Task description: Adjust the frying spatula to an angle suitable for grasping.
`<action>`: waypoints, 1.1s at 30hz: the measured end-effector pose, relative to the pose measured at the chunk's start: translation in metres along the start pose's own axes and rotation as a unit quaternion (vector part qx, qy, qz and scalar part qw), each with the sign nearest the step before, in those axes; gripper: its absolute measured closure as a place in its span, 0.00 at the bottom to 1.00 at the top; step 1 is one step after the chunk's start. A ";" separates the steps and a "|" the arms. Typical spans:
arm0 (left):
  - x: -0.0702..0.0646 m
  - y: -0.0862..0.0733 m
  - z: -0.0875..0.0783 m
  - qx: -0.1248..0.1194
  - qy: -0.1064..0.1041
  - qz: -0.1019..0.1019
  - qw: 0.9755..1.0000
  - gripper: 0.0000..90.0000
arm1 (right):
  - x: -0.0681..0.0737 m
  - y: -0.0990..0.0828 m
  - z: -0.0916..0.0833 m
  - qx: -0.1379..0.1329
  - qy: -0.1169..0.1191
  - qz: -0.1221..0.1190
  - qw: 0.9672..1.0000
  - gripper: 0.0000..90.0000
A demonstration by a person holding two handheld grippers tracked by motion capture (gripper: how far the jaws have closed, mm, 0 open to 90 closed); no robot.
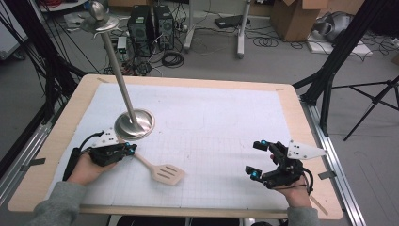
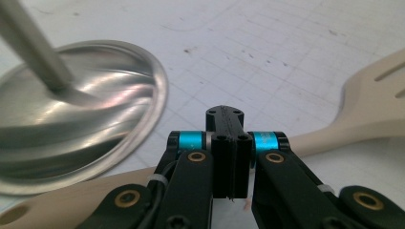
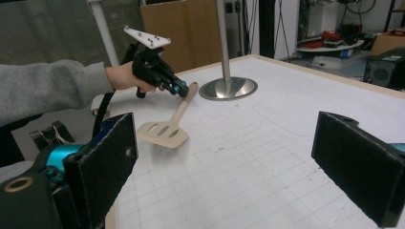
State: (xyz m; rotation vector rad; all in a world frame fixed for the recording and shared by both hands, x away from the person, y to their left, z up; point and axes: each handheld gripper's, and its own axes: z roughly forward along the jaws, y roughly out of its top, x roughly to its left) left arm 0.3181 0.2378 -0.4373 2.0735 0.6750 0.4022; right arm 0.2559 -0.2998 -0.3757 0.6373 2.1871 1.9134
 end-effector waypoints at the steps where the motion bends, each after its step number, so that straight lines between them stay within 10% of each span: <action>1: -0.001 0.001 0.002 0.001 -0.002 0.001 1.000 1.00 | 0.000 0.000 -0.001 0.000 -0.001 -0.001 1.000 0.08; 16: -0.034 0.020 0.044 0.044 -0.041 0.043 0.997 1.00 | 0.004 -0.004 -0.005 0.007 -0.008 0.005 1.000 0.08; 25: -0.038 0.013 0.036 0.034 -0.040 0.066 0.996 1.00 | 0.003 -0.005 -0.008 0.005 -0.010 0.005 1.000 0.08; 33: -0.036 0.007 0.025 0.026 -0.052 0.042 0.997 1.00 | 0.001 -0.005 -0.007 0.004 -0.008 0.008 1.000 0.08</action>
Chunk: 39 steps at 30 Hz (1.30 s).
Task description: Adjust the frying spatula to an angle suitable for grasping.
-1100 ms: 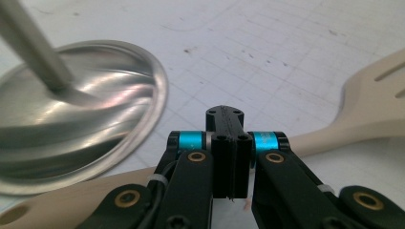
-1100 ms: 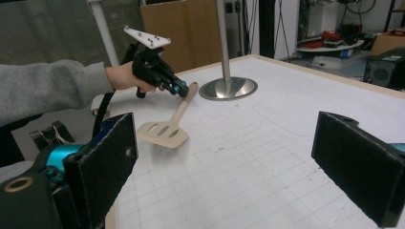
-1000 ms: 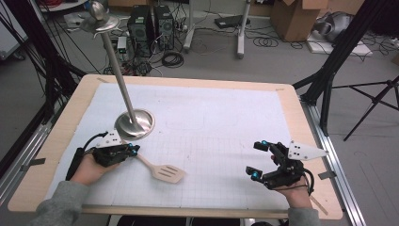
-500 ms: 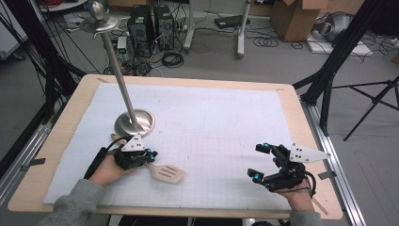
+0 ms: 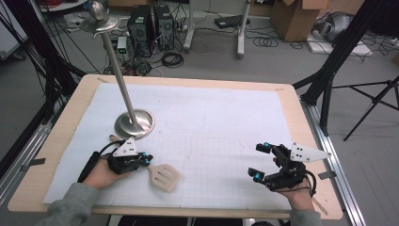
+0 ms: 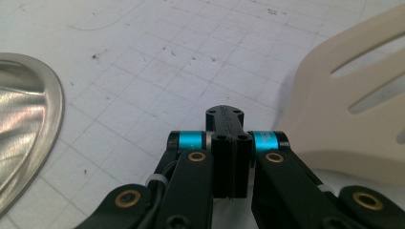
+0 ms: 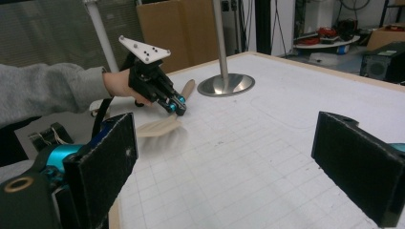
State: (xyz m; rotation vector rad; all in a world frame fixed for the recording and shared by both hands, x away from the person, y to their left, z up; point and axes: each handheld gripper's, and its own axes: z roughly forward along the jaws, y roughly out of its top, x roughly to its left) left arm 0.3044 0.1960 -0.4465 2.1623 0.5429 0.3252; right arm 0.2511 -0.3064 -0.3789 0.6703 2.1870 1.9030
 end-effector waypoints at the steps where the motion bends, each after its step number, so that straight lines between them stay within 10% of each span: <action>1: 0.000 -0.001 -0.001 -0.002 -0.001 0.000 1.000 1.00 | 0.000 0.000 0.001 0.000 0.000 0.001 1.000 0.08; 39: -0.003 -0.033 -0.055 -0.003 -0.020 -0.015 1.000 1.00 | -0.013 0.009 0.037 0.010 0.037 -0.006 0.999 0.08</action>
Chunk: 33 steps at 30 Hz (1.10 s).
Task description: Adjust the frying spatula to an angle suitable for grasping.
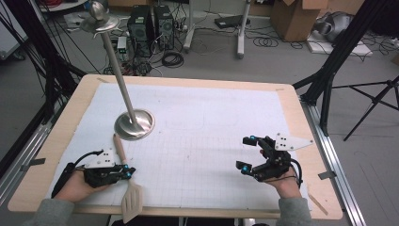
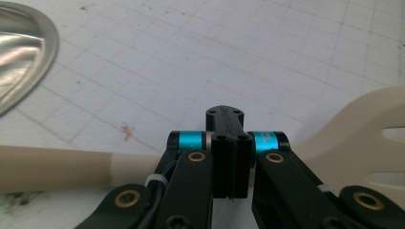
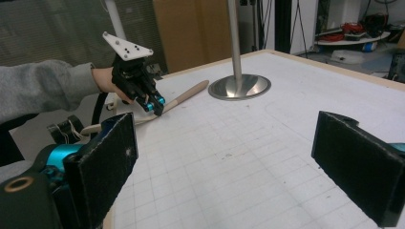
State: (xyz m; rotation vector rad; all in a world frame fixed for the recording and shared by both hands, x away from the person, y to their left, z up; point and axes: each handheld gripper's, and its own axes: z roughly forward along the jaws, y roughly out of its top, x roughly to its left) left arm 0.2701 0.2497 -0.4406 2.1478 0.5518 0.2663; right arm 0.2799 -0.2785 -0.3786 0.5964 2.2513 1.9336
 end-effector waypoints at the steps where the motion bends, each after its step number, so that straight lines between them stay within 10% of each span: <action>1: 0.003 0.000 -0.003 -0.008 0.008 -0.009 1.000 1.00 | 0.000 0.000 0.000 0.002 0.000 0.003 1.000 0.08; 7: 0.026 -0.008 -0.022 -0.035 0.073 -0.052 0.995 1.00 | 0.001 -0.001 -0.001 0.003 -0.002 0.002 1.000 0.08; 13: 0.044 -0.021 -0.025 -0.011 0.105 -0.080 0.991 1.00 | 0.003 -0.001 -0.003 0.007 -0.005 0.001 1.000 0.08; 33: 0.045 -0.012 -0.009 -0.007 0.099 -0.067 0.993 1.00 | 0.006 -0.006 -0.008 0.013 -0.014 0.007 1.000 0.08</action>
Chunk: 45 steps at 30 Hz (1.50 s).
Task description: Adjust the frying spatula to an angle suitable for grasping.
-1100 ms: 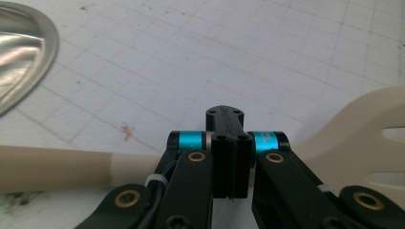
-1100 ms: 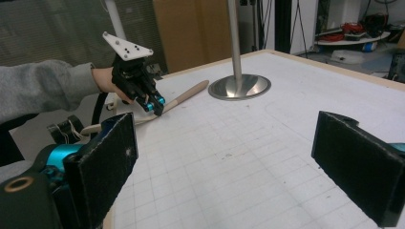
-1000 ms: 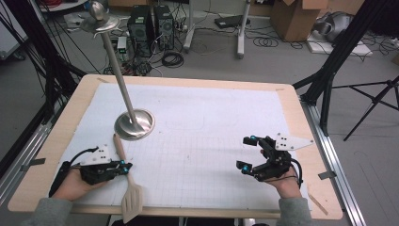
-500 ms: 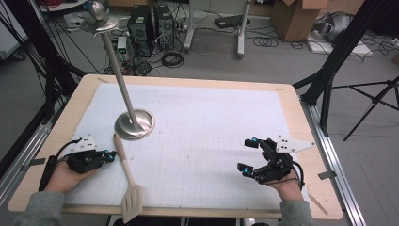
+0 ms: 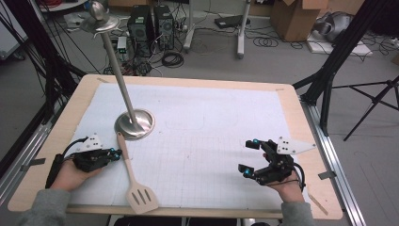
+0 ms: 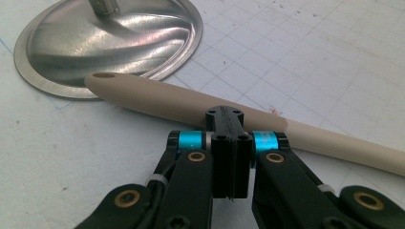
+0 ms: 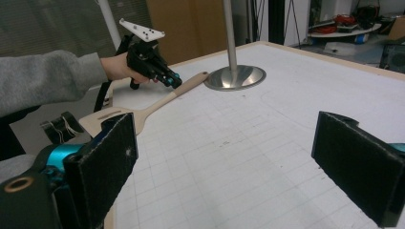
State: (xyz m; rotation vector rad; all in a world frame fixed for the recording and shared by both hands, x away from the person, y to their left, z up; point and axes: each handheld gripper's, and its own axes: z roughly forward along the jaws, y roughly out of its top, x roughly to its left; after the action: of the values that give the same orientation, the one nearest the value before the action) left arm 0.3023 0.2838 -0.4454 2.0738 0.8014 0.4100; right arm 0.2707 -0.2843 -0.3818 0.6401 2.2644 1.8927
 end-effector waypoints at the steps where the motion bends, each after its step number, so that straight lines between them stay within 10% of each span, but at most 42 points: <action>1: 0.000 0.000 0.000 -0.001 -0.001 0.001 1.000 1.00 | 0.000 0.000 0.000 0.000 0.001 0.000 1.000 0.08; 34: -0.035 0.033 0.042 0.005 -0.047 0.064 0.997 1.00 | 0.005 -0.005 -0.009 0.006 -0.012 0.006 1.000 0.08; 45: -0.070 0.051 0.052 0.001 -0.094 0.063 0.994 1.00 | 0.006 -0.006 -0.013 0.003 -0.017 0.001 1.000 0.08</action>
State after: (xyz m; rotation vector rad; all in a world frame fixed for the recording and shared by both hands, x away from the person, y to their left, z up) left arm 0.2983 0.1833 -0.4344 2.1352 0.5624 0.2775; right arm 0.2597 -0.2949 -0.3834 0.6711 2.2504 1.8614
